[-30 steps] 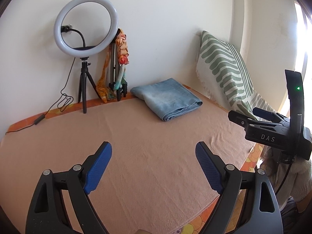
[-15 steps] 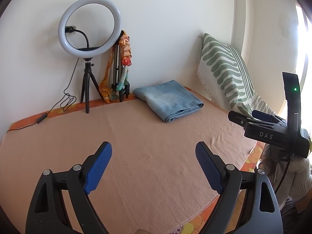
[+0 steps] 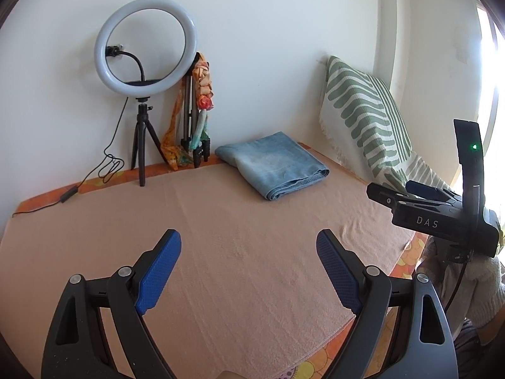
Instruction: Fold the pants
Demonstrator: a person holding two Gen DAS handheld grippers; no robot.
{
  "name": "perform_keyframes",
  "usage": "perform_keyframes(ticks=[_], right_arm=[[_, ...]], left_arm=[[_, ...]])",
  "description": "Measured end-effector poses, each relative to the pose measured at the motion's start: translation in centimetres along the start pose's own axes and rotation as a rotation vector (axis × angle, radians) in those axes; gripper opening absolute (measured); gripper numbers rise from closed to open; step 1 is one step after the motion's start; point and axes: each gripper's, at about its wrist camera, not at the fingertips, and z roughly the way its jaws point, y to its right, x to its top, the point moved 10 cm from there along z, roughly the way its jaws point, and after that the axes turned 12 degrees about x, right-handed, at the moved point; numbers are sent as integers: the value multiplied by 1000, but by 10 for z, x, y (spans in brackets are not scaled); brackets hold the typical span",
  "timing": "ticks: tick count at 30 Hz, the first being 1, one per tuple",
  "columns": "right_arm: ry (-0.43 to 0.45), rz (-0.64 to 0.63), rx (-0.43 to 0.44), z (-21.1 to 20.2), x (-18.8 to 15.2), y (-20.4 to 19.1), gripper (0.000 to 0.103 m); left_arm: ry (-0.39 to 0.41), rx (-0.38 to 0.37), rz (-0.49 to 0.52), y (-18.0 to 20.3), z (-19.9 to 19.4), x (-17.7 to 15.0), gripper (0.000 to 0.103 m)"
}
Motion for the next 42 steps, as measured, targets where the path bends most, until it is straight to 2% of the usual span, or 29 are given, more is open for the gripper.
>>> perform_keyframes(ticks=[24,32,42], right_arm=[[-4,12,7,1,-2,-1,103],[-6,2,3,1,-2,-4,103],[-12,-10,10,3,-1,-7,103]], left_arm=[[5,21,16,0,-3,1,88],[-1,7,18,-1,-3,2,88],[9,37,22,-6,-4,2,88]])
